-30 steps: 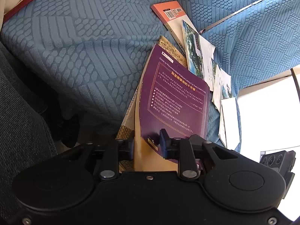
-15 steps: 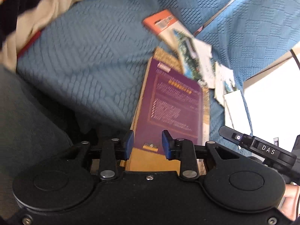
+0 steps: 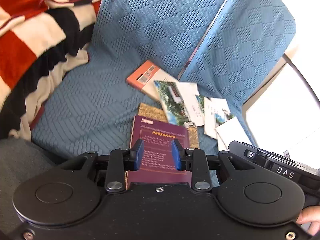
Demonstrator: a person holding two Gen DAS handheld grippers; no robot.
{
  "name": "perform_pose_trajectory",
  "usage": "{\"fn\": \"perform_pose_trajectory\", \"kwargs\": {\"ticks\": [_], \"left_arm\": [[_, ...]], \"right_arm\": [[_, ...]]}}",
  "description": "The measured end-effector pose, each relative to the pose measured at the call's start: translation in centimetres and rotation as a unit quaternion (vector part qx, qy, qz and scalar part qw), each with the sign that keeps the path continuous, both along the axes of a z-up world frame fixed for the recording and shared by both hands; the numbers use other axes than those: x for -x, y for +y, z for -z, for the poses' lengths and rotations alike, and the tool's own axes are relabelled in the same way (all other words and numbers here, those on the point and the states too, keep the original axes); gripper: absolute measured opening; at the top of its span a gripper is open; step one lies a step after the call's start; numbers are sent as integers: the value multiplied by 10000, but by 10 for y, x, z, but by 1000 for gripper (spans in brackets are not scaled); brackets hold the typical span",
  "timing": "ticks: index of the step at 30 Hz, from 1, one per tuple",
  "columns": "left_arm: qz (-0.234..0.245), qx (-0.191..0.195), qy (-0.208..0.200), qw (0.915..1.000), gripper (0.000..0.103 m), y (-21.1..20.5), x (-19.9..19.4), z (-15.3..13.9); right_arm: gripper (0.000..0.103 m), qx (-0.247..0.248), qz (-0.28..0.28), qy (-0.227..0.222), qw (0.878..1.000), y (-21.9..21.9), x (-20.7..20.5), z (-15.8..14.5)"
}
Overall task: Organize objects
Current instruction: 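Open both grippers to release the purple book, then raise both tools away from the stacked purple book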
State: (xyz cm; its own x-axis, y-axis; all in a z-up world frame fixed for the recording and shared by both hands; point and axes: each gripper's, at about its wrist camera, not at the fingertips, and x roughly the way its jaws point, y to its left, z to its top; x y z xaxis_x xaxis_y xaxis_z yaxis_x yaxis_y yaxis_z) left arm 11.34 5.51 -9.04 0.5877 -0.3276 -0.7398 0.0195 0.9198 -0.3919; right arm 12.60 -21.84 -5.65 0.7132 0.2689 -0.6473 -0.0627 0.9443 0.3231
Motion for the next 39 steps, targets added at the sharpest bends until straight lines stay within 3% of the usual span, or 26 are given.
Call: {"fn": "perform_pose_trajectory", "kwargs": {"ticks": [8,20,39], "left_arm": [[60,-86,-322,9994,27,1,8,-25],[29,-317,-599,9977,27,4,26,-32],[-37,-216,-319,9993,27,7,-1,-8]], "right_arm": [[41,271,40,-393,9989,19,19,-21],[40,513,201,-441,9975,34,44,-27],[40,596,368,-278,9972,27,19,-11]]}}
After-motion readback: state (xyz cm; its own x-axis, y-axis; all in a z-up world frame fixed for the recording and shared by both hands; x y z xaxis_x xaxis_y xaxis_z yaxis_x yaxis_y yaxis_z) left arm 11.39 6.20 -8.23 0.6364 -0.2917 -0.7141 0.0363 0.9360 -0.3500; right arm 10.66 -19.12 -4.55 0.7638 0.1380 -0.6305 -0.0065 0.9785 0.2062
